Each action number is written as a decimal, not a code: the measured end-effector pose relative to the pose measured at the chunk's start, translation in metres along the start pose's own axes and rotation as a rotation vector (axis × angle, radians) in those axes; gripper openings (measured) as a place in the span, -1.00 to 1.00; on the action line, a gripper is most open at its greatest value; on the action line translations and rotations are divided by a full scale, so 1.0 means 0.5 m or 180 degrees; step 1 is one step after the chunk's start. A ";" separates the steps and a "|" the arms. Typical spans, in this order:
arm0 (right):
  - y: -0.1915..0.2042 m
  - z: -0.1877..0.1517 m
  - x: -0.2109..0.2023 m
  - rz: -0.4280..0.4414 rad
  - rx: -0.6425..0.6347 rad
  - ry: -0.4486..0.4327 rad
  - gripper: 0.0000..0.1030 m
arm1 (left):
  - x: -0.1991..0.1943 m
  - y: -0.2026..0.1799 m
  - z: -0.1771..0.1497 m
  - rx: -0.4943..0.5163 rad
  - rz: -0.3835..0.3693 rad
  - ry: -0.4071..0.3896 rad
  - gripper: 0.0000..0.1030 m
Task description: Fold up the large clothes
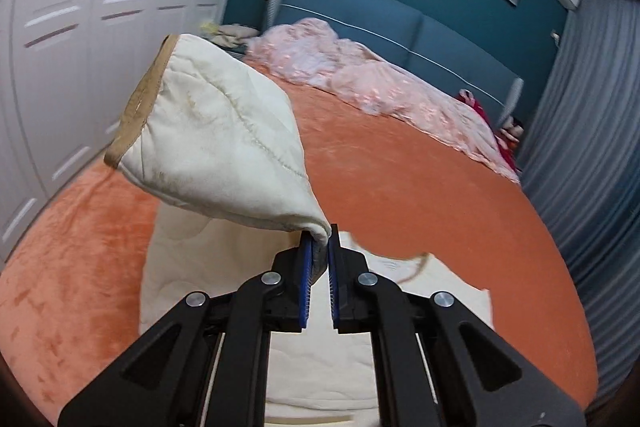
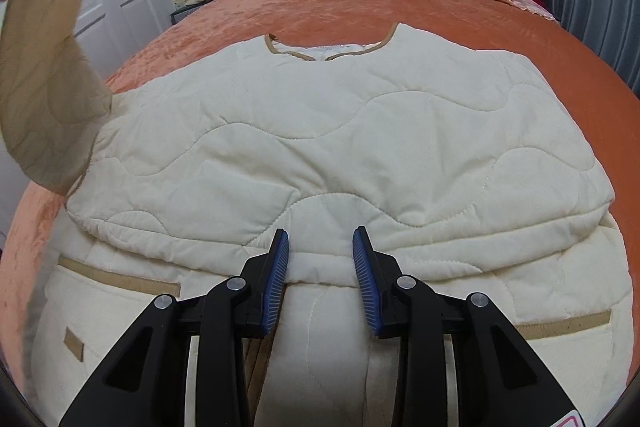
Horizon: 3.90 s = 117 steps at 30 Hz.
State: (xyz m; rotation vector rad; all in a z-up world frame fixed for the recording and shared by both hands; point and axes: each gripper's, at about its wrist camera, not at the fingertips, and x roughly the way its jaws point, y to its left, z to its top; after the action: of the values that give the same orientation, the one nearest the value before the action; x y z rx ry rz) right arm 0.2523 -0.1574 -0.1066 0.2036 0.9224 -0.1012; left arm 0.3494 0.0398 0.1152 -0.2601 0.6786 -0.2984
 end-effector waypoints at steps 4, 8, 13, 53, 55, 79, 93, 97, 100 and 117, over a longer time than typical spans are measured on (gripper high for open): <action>-0.048 -0.036 -0.064 0.0076 0.0239 -0.0075 -0.43 | 0.076 -0.156 -0.056 0.0181 -0.0354 0.0398 -0.81; -0.123 -0.069 -0.115 0.0004 0.0421 -0.0093 -0.38 | 0.125 -0.240 -0.141 0.0023 -0.0786 0.0816 -0.24; -0.200 -0.060 -0.145 -0.0103 0.0528 -0.0132 -0.34 | 0.120 -0.188 -0.177 -0.0226 -0.0688 0.0808 0.07; -0.249 0.030 -0.013 -0.0329 0.0508 0.0037 -0.74 | 0.180 0.280 -0.328 -0.1192 0.0925 0.0894 -0.89; -0.254 0.034 -0.027 -0.0295 0.0562 0.0044 -0.68 | 0.181 0.262 -0.324 -0.0939 0.1043 0.0906 -0.86; -0.108 0.064 0.027 0.0051 0.0248 0.0284 -0.52 | 0.273 0.029 -0.356 0.0042 0.0456 0.1130 -0.86; -0.109 0.022 0.050 -0.0038 0.0060 -0.0052 -0.54 | 0.287 0.002 -0.423 0.0506 0.0663 0.0679 -0.87; -0.110 0.020 0.053 -0.0043 0.0059 -0.0106 -0.55 | 0.290 -0.005 -0.432 0.0602 0.0734 0.0614 -0.87; -0.112 0.018 0.051 -0.0031 0.0069 -0.0128 -0.55 | 0.293 -0.009 -0.435 0.0649 0.0774 0.0586 -0.87; -0.113 0.131 -0.040 0.0419 0.0123 -0.0065 -0.44 | 0.229 0.091 -0.242 0.0005 0.0638 0.0624 -0.81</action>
State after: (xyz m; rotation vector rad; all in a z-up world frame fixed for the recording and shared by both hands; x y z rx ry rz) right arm 0.2815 -0.2270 -0.0596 0.2981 0.8849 0.0005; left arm 0.3639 0.0247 -0.0562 -0.1606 0.8911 -0.1332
